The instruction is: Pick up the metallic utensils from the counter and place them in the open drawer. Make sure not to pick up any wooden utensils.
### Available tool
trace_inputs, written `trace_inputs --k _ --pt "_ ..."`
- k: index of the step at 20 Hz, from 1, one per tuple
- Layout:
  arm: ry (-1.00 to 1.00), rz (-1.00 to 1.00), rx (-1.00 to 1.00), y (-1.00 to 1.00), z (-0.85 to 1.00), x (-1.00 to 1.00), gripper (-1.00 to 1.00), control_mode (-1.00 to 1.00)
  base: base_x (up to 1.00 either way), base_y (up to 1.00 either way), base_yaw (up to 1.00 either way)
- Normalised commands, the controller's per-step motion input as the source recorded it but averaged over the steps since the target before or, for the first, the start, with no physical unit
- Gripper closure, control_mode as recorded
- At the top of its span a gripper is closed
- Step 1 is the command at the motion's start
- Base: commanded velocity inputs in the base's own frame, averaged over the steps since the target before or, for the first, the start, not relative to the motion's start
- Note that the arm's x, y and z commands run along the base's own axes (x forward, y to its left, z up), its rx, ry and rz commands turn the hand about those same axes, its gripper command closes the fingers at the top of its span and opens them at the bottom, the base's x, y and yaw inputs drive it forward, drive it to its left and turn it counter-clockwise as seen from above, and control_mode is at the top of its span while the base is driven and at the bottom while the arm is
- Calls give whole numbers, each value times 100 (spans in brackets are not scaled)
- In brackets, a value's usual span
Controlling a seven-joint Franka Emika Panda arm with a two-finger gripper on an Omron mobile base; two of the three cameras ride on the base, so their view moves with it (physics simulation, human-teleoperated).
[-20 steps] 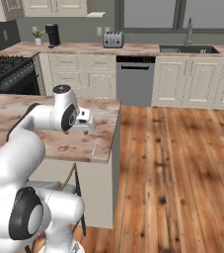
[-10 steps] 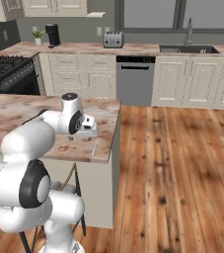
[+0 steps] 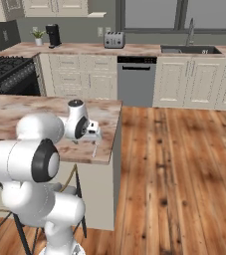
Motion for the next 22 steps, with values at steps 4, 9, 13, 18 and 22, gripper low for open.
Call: trace_inputs --k 4,9,13,18,22 --pt "0 0 0 -1 -36 31 -100 -100 0 0 0" --pt "0 0 0 -1 -39 20 -100 -100 0 0 0" --pt "0 0 0 -9 -21 9 -100 -100 0 0 0" --pt "0 0 0 -12 -10 0 -100 -100 0 0 0" --pt "0 0 0 -6 -17 16 -100 -100 0 0 0"
